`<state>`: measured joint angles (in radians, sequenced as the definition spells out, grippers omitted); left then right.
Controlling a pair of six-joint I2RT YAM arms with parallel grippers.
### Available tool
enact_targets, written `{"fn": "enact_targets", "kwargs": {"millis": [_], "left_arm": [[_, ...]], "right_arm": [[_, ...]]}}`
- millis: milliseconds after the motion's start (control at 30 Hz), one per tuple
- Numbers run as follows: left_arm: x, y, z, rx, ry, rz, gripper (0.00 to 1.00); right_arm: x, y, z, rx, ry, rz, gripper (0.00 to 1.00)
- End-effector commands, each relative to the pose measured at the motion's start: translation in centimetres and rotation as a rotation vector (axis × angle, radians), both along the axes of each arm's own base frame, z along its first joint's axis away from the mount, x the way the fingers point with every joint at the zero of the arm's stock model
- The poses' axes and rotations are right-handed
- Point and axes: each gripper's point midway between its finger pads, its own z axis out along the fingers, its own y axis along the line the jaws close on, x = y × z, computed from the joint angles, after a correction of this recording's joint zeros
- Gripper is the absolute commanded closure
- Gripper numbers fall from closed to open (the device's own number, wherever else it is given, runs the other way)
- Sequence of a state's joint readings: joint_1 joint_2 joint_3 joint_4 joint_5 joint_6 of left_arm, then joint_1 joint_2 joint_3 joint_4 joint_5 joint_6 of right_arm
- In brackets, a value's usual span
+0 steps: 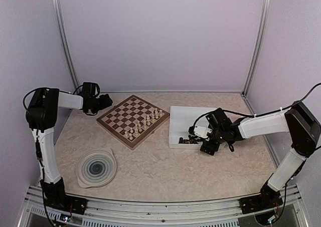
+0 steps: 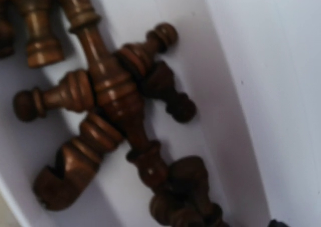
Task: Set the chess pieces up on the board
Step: Adjust the storage box at the center of the board, then adjust the chessboard at the center of the board.
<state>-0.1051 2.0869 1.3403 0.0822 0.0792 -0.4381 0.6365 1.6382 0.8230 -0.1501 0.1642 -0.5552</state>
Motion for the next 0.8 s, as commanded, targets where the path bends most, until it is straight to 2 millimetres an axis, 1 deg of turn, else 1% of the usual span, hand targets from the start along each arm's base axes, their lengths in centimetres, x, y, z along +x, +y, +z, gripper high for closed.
{"fn": "enact_targets", "kwargs": {"millis": [0, 33, 100, 167, 367, 467, 500, 533, 567, 600, 633, 767], "left_arm": [[2.0, -1.0, -0.4, -0.062, -0.012, -0.054, 0.16], [2.0, -1.2, -1.1, -0.074, 0.000, -0.060, 0.16], [1.8, -1.7, -2.0, -0.105, 0.019, -0.069, 0.18], [1.4, -2.2, -2.4, -0.136, 0.032, -0.081, 0.19], [-0.3, -3.3, -3.7, -0.164, 0.088, -0.120, 0.24], [-1.9, -4.4, -3.8, -0.186, 0.112, -0.146, 0.26], [-2.6, -4.8, -4.0, -0.190, 0.127, -0.155, 0.26], [-3.3, -5.3, -3.6, -0.194, 0.131, -0.168, 0.26], [-4.1, -5.7, -3.6, -0.195, 0.144, -0.179, 0.26], [-5.0, -6.1, -3.8, -0.191, 0.163, -0.187, 0.26], [-5.8, -6.5, -3.4, -0.187, 0.170, -0.196, 0.26], [-9.4, -8.1, -3.4, -0.167, 0.220, -0.223, 0.25]], "right_arm": [[0.4, -1.9, 0.0, -0.002, -0.005, -0.055, 0.07], [0.6, -2.2, 0.2, -0.002, -0.011, -0.063, 0.07], [0.7, -2.6, 0.6, 0.005, -0.013, -0.062, 0.07], [0.1, -2.1, 1.5, 0.033, -0.004, -0.020, 0.05], [-1.4, 0.3, 5.5, 0.165, 0.017, 0.090, 0.02], [-1.9, 1.4, 7.9, 0.231, 0.013, 0.140, 0.02], [-2.0, 1.6, 8.5, 0.246, 0.004, 0.151, 0.02], [-2.1, 1.8, 9.0, 0.257, -0.006, 0.162, 0.01], [-2.1, 1.8, 9.3, 0.264, -0.015, 0.167, 0.01], [-2.1, 1.9, 9.6, 0.270, -0.023, 0.171, 0.01], [-2.0, 1.9, 9.6, 0.270, -0.028, 0.170, 0.01], [-2.3, 2.0, 8.9, 0.274, -0.014, 0.179, 0.01]]}}
